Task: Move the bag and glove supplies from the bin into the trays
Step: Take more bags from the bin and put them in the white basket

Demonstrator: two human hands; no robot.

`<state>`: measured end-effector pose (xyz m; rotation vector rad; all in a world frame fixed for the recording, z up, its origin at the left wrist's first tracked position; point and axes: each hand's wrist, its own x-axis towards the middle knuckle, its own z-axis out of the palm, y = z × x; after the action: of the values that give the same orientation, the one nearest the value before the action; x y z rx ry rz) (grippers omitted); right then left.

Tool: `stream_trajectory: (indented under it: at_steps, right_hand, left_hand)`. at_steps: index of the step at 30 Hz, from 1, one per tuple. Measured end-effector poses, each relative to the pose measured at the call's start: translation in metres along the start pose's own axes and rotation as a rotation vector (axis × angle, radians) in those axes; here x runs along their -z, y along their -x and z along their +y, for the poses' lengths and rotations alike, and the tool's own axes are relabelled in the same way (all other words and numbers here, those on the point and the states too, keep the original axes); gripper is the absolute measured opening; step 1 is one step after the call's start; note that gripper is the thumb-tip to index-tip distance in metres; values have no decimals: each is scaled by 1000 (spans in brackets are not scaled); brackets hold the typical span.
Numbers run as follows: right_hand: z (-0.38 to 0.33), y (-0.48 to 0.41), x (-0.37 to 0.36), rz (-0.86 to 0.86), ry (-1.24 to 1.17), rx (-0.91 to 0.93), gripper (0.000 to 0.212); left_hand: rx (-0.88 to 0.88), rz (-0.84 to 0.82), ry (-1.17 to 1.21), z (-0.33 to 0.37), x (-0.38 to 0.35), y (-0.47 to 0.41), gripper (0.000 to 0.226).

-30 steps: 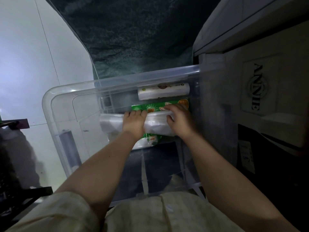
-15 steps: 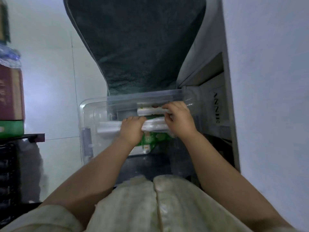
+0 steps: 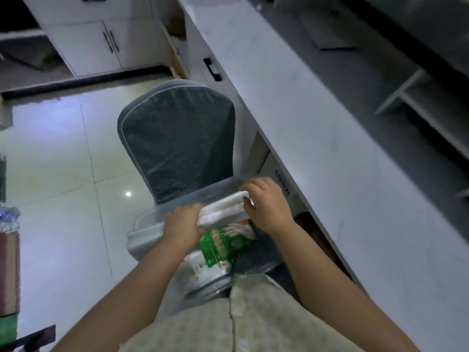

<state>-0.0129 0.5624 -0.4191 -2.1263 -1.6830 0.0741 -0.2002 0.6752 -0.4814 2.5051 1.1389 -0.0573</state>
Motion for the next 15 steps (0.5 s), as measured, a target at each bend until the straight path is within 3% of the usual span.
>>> stream_trajectory:
  at_steps: [7,15]
  right_hand:
    - [-37,92,40,150,169,-183,32]
    - [-60,224,106,334,312,-436,31]
  left_hand:
    - [-253,3,-71,28,25,28,31]
    - [-558,56,-88,144,59,71,36]
